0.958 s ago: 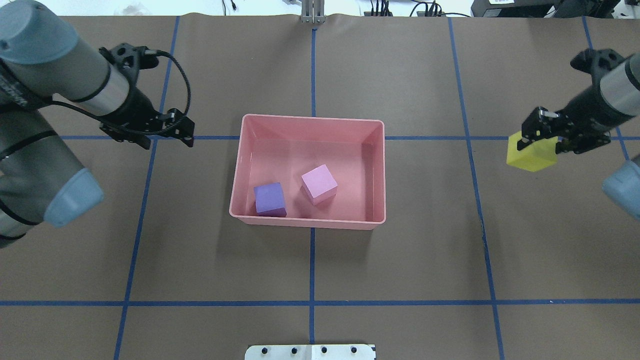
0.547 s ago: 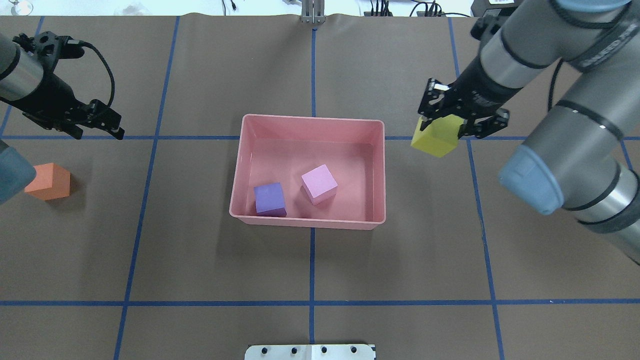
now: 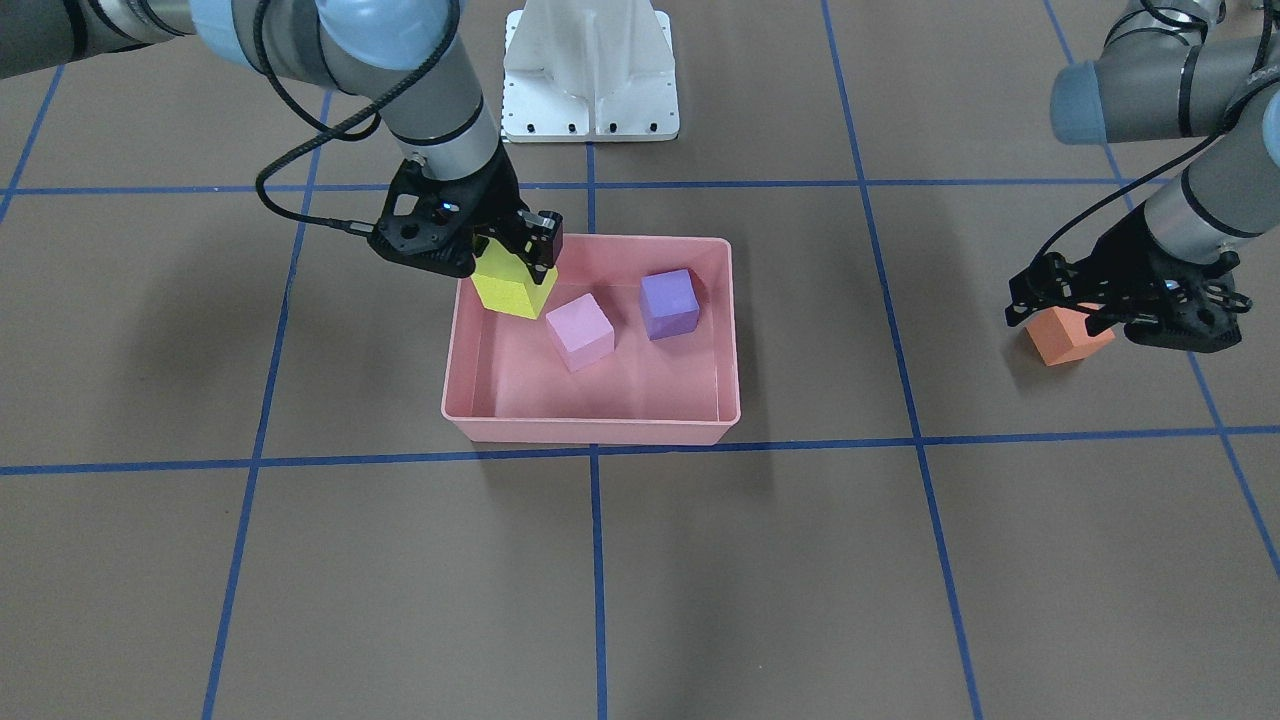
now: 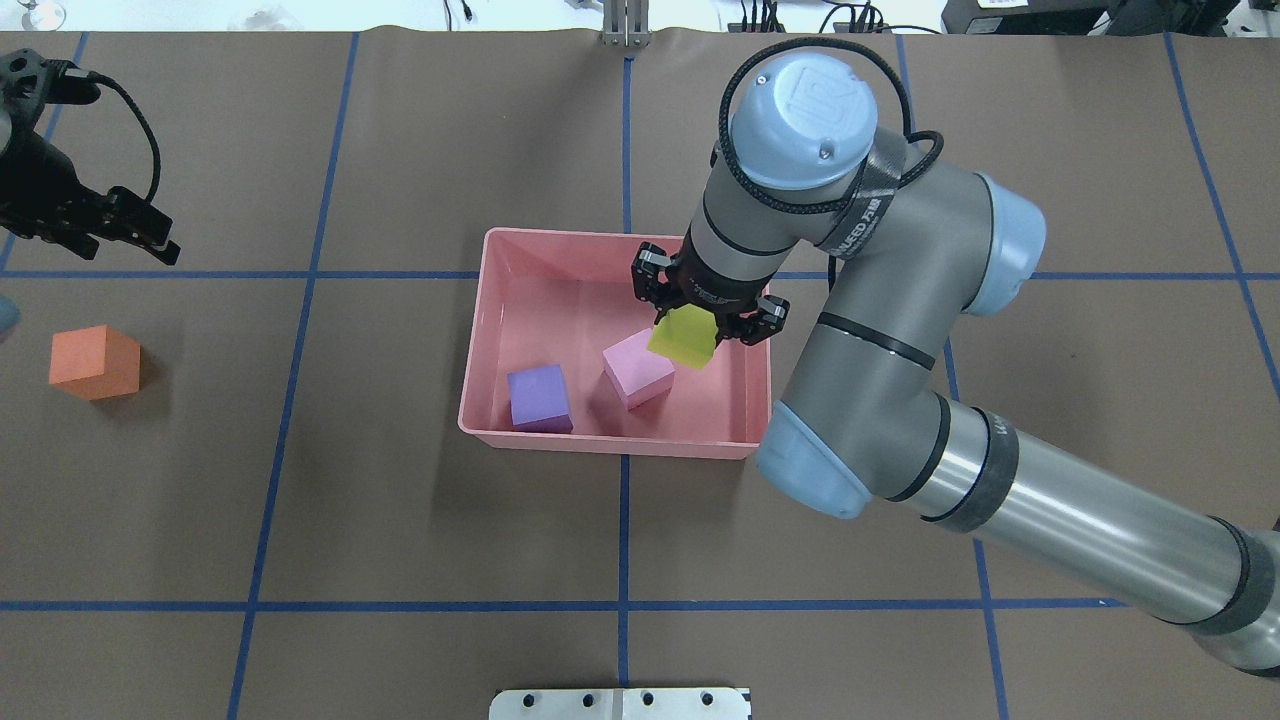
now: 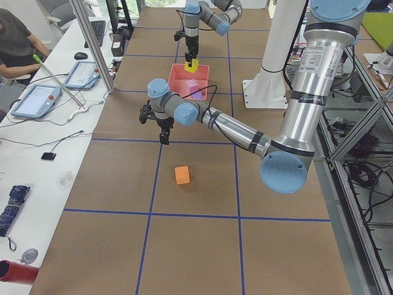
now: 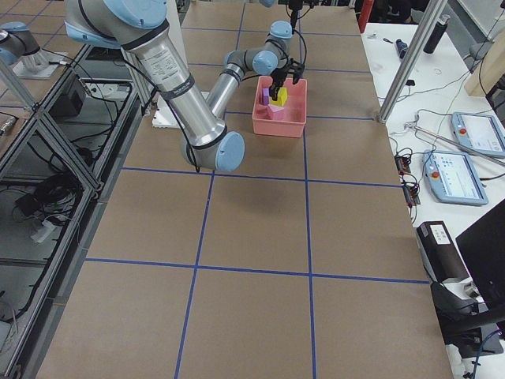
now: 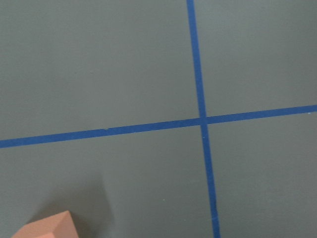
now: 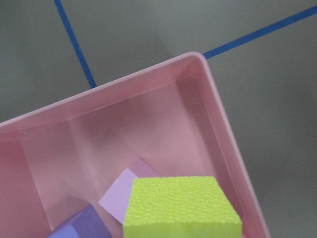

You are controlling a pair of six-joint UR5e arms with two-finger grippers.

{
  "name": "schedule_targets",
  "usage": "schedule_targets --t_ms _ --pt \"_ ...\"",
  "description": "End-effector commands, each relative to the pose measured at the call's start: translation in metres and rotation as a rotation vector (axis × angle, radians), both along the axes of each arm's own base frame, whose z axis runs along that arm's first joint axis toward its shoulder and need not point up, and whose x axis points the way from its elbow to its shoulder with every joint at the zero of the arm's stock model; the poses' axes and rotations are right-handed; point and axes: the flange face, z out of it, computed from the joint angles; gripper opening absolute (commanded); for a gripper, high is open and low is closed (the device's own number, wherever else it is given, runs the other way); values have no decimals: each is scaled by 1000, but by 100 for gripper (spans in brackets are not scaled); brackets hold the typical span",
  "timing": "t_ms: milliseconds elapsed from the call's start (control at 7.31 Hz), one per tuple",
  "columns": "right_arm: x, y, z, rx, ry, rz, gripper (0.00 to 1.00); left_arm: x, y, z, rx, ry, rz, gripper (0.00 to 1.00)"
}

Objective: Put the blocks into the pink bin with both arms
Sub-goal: 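Place the yellow cube in the bin with right gripper while left reaches orange cube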

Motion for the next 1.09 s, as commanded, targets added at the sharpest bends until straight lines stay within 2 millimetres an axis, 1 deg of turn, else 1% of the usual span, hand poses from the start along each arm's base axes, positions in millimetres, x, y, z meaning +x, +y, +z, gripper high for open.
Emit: schedule_targets --t_ms 0,137,274,410,547,684,821,958 --pt "-11 4 25 -12 27 -8 1 -10 -2 21 -37 -20 -17 100" --pt "-9 5 27 -17 27 -7 1 -18 7 34 -67 -29 -33 100" --pt "-10 4 37 -24 42 -3 1 -19 9 38 -74 -32 -33 100" --pt "-8 5 43 -29 48 -4 28 -21 13 47 -90 -40 -35 100" --pt "-8 5 49 -35 58 -3 66 -28 19 60 -122 -51 -50 100" --pt "-7 5 49 -34 59 0 99 -31 23 67 -196 -56 -108 100" --pt "-7 5 46 -31 52 -1 100 -31 27 75 -247 -64 -139 100" --pt "-7 6 44 -29 51 -2 100 -34 36 90 -276 -78 -140 100"
